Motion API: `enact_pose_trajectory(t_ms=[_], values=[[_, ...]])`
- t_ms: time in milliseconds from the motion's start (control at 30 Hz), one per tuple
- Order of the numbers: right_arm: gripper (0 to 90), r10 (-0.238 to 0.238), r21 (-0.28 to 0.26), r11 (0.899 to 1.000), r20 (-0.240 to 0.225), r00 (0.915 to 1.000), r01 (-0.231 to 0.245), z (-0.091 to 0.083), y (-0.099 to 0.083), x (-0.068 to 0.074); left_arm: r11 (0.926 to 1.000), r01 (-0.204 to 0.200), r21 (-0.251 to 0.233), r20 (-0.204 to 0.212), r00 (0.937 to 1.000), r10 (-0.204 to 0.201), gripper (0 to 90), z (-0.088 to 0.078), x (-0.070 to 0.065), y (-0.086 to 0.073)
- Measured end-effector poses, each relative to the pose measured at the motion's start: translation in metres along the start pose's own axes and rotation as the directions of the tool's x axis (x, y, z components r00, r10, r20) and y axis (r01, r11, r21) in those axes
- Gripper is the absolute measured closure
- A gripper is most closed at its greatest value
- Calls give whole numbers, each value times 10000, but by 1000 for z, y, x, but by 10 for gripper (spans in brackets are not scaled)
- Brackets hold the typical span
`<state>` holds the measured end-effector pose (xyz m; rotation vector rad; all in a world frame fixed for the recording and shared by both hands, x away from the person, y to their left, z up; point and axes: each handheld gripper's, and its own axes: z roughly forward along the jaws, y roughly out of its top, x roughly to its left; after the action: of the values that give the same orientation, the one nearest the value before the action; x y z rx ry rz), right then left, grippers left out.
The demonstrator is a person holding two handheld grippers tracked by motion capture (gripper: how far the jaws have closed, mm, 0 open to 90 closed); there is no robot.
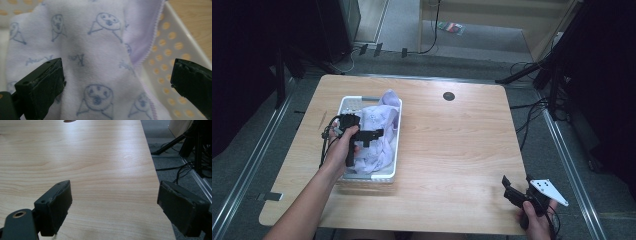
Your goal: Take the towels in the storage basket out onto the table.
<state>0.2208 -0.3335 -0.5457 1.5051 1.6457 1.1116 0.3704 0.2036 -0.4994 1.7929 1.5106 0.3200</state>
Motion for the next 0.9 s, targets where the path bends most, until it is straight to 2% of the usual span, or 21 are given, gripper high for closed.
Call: enact_pose_trajectory(t_ms=[67, 100, 200, 300, 367, 400, 467, 567, 600, 667, 833, 900], values=[[126, 7, 2, 10000, -1, 10000, -7, 0, 0, 0, 9995, -283, 171, -339, 9990, 288, 0, 6, -3, 0], [126, 0, 1, 10000, -6, 10000, 0, 0, 0, 0, 9987, -474, 166, -662, 9966, 484, 0, 8, -4, 0], [126, -4, -7, 10000, -11, 10000, 4, 0, 0, 0, 9932, -1115, 327, -1296, 9849, 1148, 0, 15, -7, -1], [126, 1, -4, 10000, -17, 10000, -1, 0, 0, 0, 9895, -1198, 808, -1549, 9792, 1312, 0, 28, -8, -6], [126, 7, -14, 10000, -20, 10000, -7, 0, 0, 0, 9858, -1320, 1034, -1784, 9726, 1489, 0, 35, -7, -9], [126, 0, -18, 10000, -20, 10000, 0, 0, 0, 0, 9835, -1342, 1214, -2009, 9670, 1568, 0, 39, -7, -10], [126, 6, -20, 10000, -17, 10000, -6, 0, 0, 0, 9816, -1397, 1300, -2122, 9631, 1652, 0, 41, -8, -12], [126, 13, -17, 10000, -20, 10000, -13, 0, 0, 0, 9760, -1740, 1312, -2133, 9565, 1992, 0, 42, -8, -14], [126, 7, -12, 10000, -21, 10000, -7, 0, 0, 0, 9735, -1914, 1252, -1977, 9567, 2135, 0, 41, -7, -17], [126, -6, -11, 10000, -13, 10000, 6, 0, 0, 0, 9737, -1959, 1159, -1937, 9571, 2156, 0, 42, -5, -18], [126, -18, 9, 10000, 12, 10000, 18, 0, 0, 0, 9756, -1837, 1204, -1961, 9590, 2047, 2, 42, -5, -18], [126, -13, -1, 10000, 24, 10000, 13, 0, 0, 0, 9760, -1787, 1244, -1961, 9598, 2008, 31, 41, -4, -18]])
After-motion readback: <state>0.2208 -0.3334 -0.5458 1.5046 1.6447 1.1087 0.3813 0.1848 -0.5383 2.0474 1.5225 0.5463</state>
